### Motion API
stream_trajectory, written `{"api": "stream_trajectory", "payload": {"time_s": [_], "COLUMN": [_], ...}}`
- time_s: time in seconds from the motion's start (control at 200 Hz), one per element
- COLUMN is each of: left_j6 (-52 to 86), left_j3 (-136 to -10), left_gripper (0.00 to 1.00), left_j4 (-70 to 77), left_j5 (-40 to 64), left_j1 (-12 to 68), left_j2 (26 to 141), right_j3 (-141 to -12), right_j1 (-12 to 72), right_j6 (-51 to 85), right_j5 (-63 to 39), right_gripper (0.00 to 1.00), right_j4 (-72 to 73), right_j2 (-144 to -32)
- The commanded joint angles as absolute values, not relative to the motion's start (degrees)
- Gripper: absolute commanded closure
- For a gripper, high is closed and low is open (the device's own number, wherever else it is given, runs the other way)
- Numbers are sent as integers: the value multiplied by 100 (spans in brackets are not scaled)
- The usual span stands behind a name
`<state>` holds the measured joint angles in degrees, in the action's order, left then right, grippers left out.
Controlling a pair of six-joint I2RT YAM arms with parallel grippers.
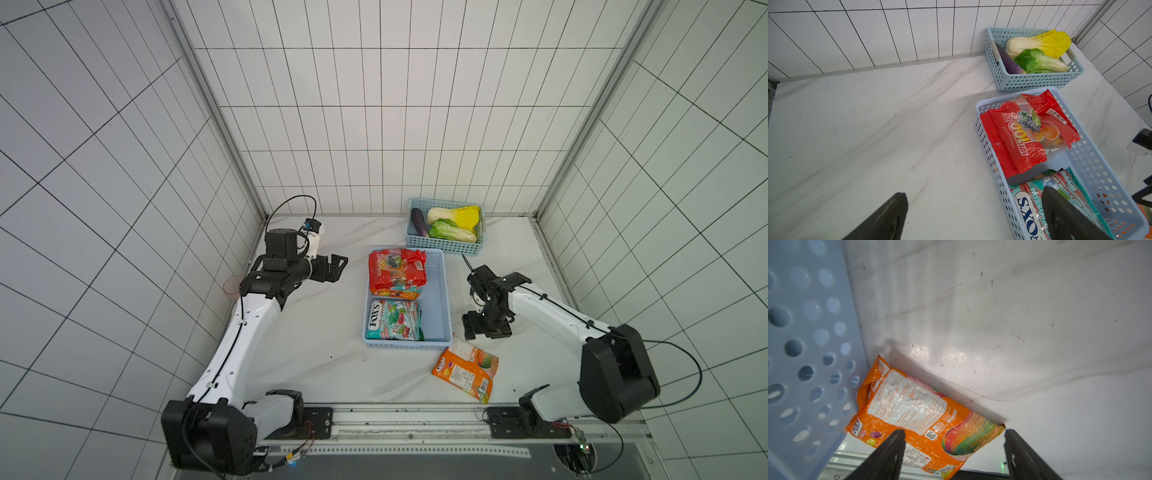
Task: Put the candies in the basket
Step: Pick up the candy at the center of the board.
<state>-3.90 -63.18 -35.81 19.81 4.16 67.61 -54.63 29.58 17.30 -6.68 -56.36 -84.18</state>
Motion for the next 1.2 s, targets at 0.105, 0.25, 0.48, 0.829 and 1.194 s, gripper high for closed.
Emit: {"api": "stream_trajectory", "payload": {"time_s": [0.105, 0.25, 0.48, 0.829, 1.194], "left_j6": [-363, -356, -307, -280, -263], "left_j3": [-6252, -6302, -6328, -6228, -6334], "left_gripper": [2, 2, 2, 2, 2], "left_j4": [-3370, -3436, -3463, -3320, -3444], "left_j5": [2037, 1946, 1998, 2072, 2037], "left_j1": [369, 325, 257, 248, 209], "left_j2": [6714, 6739, 6752, 6769, 6784], "right_j3": [-5212, -5188, -5184, -5225, -5789], "right_j1": [3105, 3259, 3587, 3475, 3092], "right_j6": [1648, 1707, 1759, 1776, 1948], "right_j5": [-811, -712, -937, -737, -123], "right_gripper": [25, 24, 34, 97, 100], "right_j4": [-5359, -5332, -5266, -5390, -6093], "right_j2": [-8856, -9119, -10016, -9873, -8673]}}
